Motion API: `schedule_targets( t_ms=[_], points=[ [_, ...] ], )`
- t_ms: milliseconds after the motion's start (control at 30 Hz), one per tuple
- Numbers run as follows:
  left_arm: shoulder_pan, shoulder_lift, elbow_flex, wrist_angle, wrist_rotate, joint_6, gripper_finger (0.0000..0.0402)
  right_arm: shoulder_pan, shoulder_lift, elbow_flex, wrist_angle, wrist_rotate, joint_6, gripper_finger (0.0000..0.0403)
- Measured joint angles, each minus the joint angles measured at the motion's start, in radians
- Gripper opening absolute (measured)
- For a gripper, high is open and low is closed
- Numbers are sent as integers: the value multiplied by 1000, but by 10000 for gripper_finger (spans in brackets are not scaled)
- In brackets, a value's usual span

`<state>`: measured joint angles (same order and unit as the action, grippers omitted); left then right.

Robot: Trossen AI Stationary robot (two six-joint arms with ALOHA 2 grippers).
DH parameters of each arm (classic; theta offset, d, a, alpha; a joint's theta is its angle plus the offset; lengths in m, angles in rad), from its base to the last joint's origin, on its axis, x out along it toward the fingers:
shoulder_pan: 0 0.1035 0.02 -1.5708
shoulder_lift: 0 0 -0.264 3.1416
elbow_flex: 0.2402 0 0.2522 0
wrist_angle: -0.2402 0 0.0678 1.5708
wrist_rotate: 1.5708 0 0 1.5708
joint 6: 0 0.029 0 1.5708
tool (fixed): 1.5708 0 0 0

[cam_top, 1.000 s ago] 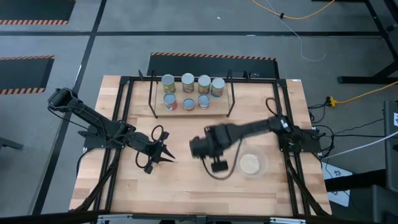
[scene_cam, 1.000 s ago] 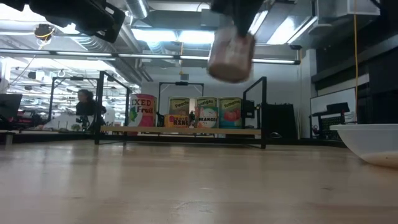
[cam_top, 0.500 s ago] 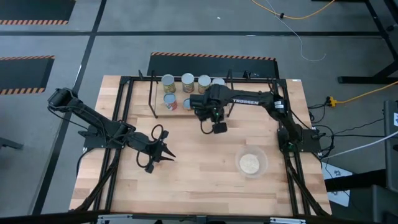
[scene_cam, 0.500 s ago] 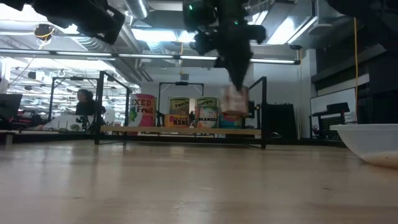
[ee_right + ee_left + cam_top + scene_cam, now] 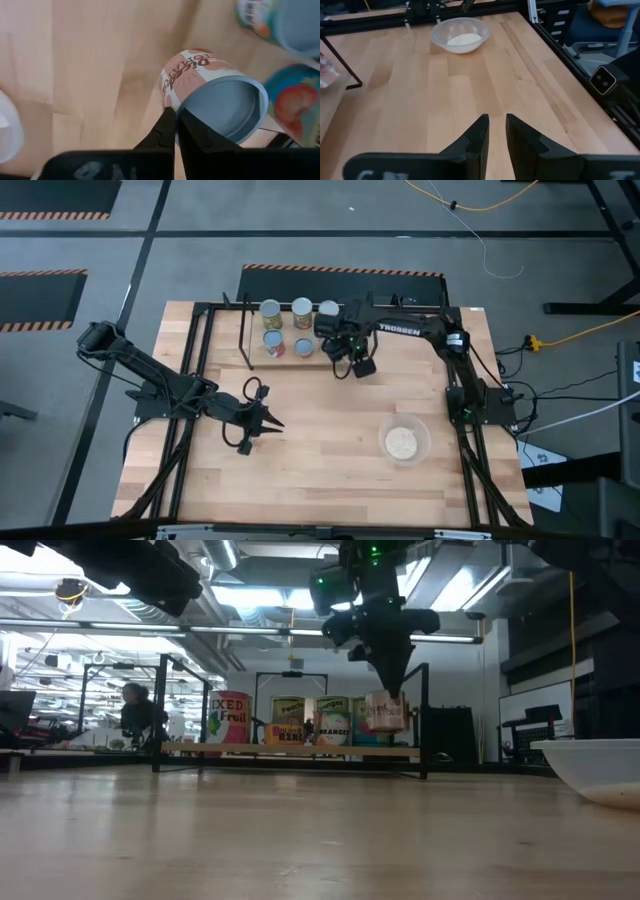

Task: Pick and place cans onto a shelf
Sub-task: Put the canned diced tomatoes on the shelf

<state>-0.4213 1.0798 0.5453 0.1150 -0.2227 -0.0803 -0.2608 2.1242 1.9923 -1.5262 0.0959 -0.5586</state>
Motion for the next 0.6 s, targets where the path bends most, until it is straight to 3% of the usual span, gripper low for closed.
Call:
schedule_targets(
  t_ms=[233,600],
  points=[
    [0,0,0,-1,-1,-22,59,-61,0,-9,51,-2,-22,10],
    [0,0,0,-2,-1,-22,59,-88,-4,-130,119,-9,-75,11]
  ],
)
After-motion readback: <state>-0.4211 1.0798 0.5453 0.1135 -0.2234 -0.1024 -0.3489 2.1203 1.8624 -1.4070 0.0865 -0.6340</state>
